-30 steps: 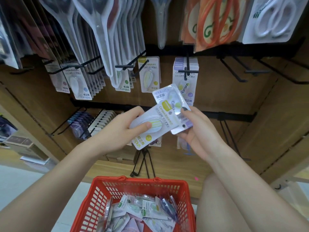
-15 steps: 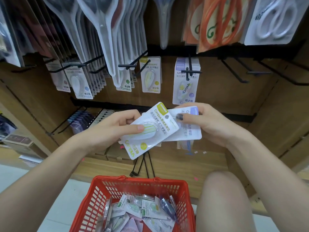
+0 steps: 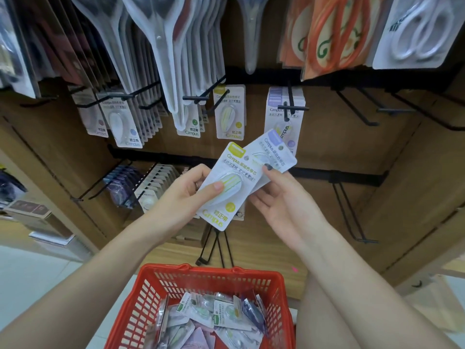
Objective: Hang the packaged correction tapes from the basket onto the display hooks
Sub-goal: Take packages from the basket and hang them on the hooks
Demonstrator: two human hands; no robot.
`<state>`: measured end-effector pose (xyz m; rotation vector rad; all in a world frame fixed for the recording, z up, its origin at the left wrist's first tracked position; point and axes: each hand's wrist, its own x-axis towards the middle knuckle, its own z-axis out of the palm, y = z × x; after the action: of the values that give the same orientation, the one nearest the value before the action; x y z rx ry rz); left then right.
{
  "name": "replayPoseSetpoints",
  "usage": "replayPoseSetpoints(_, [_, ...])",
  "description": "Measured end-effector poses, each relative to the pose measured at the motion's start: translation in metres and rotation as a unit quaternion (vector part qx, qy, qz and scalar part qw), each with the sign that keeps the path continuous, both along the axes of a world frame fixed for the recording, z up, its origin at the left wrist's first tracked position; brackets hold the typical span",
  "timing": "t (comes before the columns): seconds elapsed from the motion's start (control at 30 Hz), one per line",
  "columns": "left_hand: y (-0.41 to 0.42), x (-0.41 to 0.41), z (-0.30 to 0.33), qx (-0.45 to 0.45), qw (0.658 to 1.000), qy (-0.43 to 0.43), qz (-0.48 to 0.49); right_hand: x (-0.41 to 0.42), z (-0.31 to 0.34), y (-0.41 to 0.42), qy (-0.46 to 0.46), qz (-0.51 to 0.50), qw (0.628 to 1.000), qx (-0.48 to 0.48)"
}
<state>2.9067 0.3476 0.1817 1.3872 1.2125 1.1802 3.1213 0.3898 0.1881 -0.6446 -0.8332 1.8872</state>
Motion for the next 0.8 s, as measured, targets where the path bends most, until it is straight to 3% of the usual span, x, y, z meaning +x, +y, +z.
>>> replayPoseSetpoints(0.13, [-0.004,-0.006,0.001,0.019,1.000,0.000,0.023,0.005,0.006,0.004,-0.005,-0.022,0.999,0.032])
replayPoseSetpoints(0.27, [-0.005,-0.011,0.008,0.054,0.995,-0.020,0.083,0.014,0.007,0.008,-0.160,-0.132,0.970,0.127])
replayPoseSetpoints(0.37, [-0.003,-0.009,0.014,0.080,0.988,-0.046,0.124,0.019,0.010,0.007,-0.223,-0.160,0.939,0.205])
replayPoseSetpoints(0.47, [0.002,-0.004,0.017,0.091,0.982,-0.060,0.155,0.022,0.016,0.006,-0.224,-0.160,0.928,0.252])
replayPoseSetpoints(0.8, [0.012,0.010,0.027,0.088,0.973,-0.084,0.198,0.021,0.026,0.004,-0.210,-0.164,0.928,0.261])
